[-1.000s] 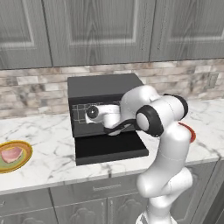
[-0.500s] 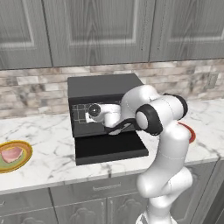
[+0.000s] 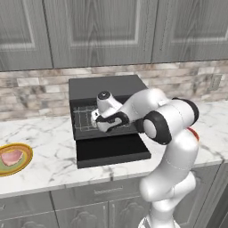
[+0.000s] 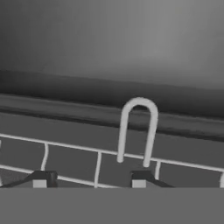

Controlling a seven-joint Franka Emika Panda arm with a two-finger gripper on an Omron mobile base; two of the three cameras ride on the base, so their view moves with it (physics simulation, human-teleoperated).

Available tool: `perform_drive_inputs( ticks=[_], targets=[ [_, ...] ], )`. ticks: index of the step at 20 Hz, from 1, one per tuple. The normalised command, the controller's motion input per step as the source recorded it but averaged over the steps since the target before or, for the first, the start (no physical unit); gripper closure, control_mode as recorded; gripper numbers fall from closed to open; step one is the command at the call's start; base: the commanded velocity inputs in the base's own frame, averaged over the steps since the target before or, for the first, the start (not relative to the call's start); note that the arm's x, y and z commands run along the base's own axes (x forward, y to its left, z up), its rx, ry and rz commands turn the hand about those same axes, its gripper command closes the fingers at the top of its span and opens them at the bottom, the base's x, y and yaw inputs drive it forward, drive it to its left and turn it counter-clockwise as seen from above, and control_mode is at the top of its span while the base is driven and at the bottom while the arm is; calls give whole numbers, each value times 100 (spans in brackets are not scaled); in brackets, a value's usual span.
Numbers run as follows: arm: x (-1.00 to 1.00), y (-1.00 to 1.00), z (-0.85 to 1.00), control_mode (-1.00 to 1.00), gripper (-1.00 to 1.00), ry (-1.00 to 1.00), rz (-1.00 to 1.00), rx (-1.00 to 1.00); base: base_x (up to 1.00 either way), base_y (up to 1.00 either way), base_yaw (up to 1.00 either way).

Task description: Open the toaster oven door. Place the bread on the bottom rack in the toaster oven and place the steak on the top rack.

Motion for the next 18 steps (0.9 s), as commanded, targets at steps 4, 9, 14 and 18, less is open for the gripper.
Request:
perform_drive_inputs(
  ticks=[4, 9, 14, 18],
  targets=[
    [-100, 1, -64, -100, -100, 32, 6, 0, 0, 0, 0],
    [-100, 7, -50, -100, -100, 21, 5, 0, 0, 0, 0],
    [-100, 3, -21, -100, -100, 11, 3, 0, 0, 0, 0],
    [-76, -7, 40, -100, -100, -2, 0, -1, 0, 0, 0]
  ],
)
